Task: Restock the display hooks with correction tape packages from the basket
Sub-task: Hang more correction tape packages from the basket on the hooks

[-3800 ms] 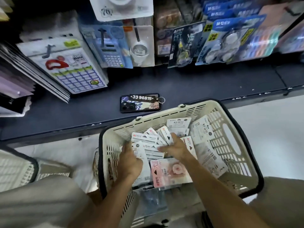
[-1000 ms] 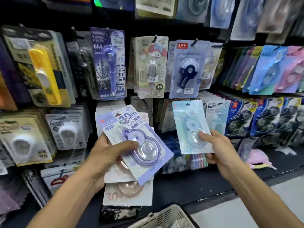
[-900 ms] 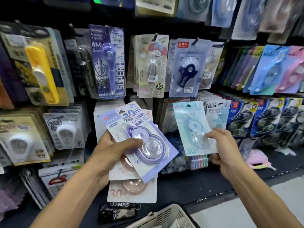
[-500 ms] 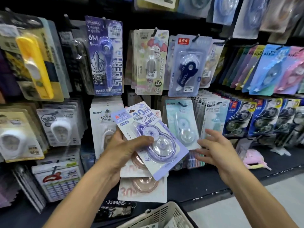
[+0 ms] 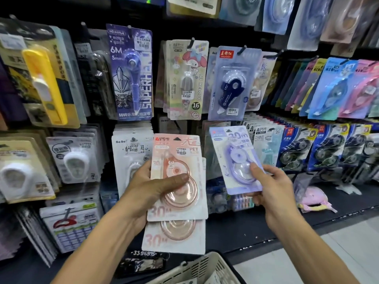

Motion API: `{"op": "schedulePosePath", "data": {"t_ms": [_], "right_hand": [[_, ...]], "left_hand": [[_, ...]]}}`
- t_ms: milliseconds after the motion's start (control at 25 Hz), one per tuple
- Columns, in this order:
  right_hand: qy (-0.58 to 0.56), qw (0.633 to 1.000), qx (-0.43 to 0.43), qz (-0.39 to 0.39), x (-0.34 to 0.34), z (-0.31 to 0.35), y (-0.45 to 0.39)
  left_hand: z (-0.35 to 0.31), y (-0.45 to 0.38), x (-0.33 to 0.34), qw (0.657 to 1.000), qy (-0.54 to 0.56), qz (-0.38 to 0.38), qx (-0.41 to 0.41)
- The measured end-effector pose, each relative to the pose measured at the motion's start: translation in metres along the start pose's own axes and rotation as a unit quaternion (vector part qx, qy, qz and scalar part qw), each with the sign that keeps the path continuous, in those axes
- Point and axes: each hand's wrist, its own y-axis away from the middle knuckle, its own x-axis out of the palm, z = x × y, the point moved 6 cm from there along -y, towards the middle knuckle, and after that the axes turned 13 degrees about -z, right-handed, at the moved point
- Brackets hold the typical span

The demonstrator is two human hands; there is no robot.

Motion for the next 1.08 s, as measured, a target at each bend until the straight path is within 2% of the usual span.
{"op": "schedulePosePath", "data": {"t_ms": [120, 200, 320, 440, 480, 600, 680, 760, 840, 960, 1080], "right_hand": [[0.017, 0.998, -0.034, -0.050, -0.010, 0.003, -0.002], [0.019, 0.999, -0.020, -0.022, -0.005, 0.002, 0.002], [0.018, 0.998, 0.020, 0.059, 0.005, -0.007, 0.019], [0.094, 0.962, 0.009, 0.256, 0.036, -0.017, 0.059], [0.114, 0.952, 0.008, 0.286, 0.043, -0.022, 0.067], [0.073, 0.967, 0.021, 0.244, 0.044, -0.021, 0.062], [0.032, 0.963, 0.044, 0.264, 0.045, -0.018, 0.065], [0.094, 0.952, 0.011, 0.289, 0.048, -0.020, 0.075], [0.123, 0.955, -0.015, 0.270, 0.050, -0.022, 0.080], [0.050, 0.974, 0.033, 0.219, 0.042, -0.018, 0.064], [-0.011, 0.963, 0.086, 0.255, 0.039, -0.013, 0.061]], "left_hand": [[-0.003, -0.002, -0.004, 1.000, 0.017, -0.014, 0.000], [-0.002, -0.002, -0.002, 1.000, 0.021, -0.014, -0.001], [0.000, -0.001, 0.002, 0.999, 0.037, -0.022, 0.004], [0.004, 0.002, 0.008, 0.999, 0.028, -0.032, 0.016], [0.004, 0.004, 0.009, 0.999, 0.023, -0.028, 0.016], [0.007, 0.006, 0.013, 0.999, 0.032, 0.019, -0.020], [0.004, 0.008, 0.013, 0.999, 0.024, 0.022, -0.010], [0.000, 0.008, 0.014, 1.000, -0.005, 0.011, 0.015], [0.001, 0.008, 0.014, 1.000, -0.017, 0.014, 0.013], [0.003, 0.008, 0.012, 0.998, 0.015, 0.049, -0.025], [0.004, 0.009, 0.015, 0.998, 0.006, 0.064, -0.024]]}}
